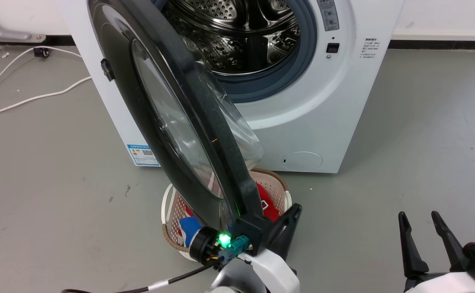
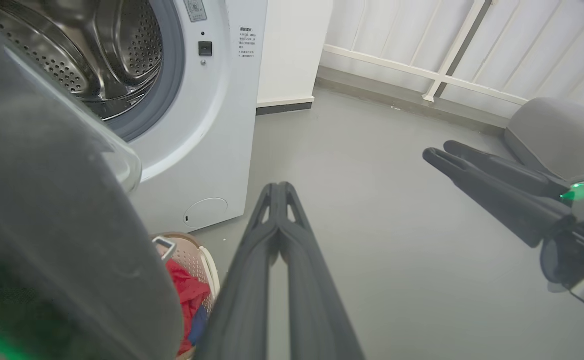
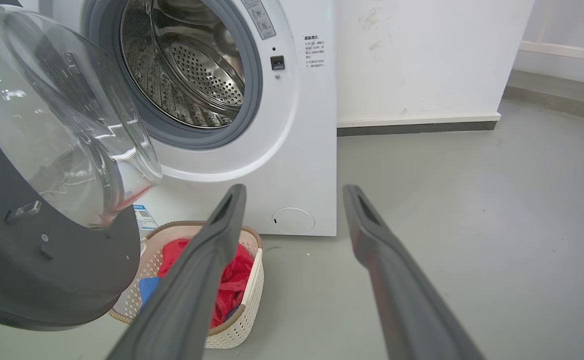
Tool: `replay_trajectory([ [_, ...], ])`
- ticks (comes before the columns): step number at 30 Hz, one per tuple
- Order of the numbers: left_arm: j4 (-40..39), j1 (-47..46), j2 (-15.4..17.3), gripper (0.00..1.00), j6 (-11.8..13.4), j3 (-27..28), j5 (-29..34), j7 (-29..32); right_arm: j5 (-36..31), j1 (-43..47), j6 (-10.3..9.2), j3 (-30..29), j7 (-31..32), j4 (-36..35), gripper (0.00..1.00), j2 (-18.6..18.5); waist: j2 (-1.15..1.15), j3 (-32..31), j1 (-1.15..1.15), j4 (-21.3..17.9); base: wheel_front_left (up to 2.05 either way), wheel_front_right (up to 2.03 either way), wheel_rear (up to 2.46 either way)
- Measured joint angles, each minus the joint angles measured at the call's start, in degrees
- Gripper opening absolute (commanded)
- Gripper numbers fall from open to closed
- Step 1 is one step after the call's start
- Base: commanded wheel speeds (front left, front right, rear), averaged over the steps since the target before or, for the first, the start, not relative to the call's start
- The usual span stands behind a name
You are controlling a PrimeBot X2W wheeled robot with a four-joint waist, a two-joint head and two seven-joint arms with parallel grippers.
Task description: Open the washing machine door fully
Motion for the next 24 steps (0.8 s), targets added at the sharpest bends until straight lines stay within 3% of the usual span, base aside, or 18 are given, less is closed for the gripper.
replay_trajectory([
  [10,0.53,0.57,0.38,0.00,2.98,2.71,-1.13,-1.35,1.31,-0.54,0.00,-0.04,-0.44,1.16,1.00,0.00,0.00,0.29,0.00,-0.03,0.00,0.00,0.00],
  [24,-2.10,4.01,1.82,0.00,4.99,3.54,-2.08,-1.78,2.16,-0.49,0.00,-0.07,-0.69,2.41,1.00,0.01,0.00,-0.72,0.00,2.74,0.00,0.00,0.00],
])
